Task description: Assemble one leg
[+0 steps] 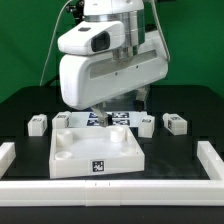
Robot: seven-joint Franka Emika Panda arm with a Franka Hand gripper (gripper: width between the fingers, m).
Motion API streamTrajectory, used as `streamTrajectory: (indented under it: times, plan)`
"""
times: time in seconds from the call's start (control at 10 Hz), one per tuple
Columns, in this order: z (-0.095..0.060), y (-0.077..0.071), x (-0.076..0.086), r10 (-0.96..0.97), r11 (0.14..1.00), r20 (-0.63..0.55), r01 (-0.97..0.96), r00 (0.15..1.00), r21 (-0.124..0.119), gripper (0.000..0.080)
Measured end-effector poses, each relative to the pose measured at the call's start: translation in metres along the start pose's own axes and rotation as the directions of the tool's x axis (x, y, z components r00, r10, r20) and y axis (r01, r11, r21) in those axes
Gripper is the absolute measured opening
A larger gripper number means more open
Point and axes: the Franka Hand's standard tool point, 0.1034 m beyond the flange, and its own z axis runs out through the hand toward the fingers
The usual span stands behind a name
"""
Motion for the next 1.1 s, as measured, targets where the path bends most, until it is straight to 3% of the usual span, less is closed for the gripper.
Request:
streamTrajectory:
  times: [0.4, 0.5, 0.6, 0.7, 1.0, 1.1]
  plan:
    - [0.000, 0.000, 0.000, 0.000, 1.000, 0.000, 0.000, 1.000, 0.000, 0.0650]
    - [0.001, 0.001, 0.000, -0.021, 1.000, -0.008, 0.020, 1.000, -0.010, 0.0650]
    - [0.010, -0.001, -0.007, -0.094, 0.994, -0.036, 0.092, 0.995, -0.053, 0.0650]
    - [0.020, -0.008, -0.021, -0.173, 0.984, -0.027, 0.172, 0.984, -0.055, 0.0650]
    - [0.025, -0.011, -0.041, -0.453, 0.889, 0.026, 0.454, 0.891, -0.056, 0.0650]
    - [0.026, -0.012, -0.043, -0.461, 0.886, 0.034, 0.462, 0.887, -0.048, 0.0650]
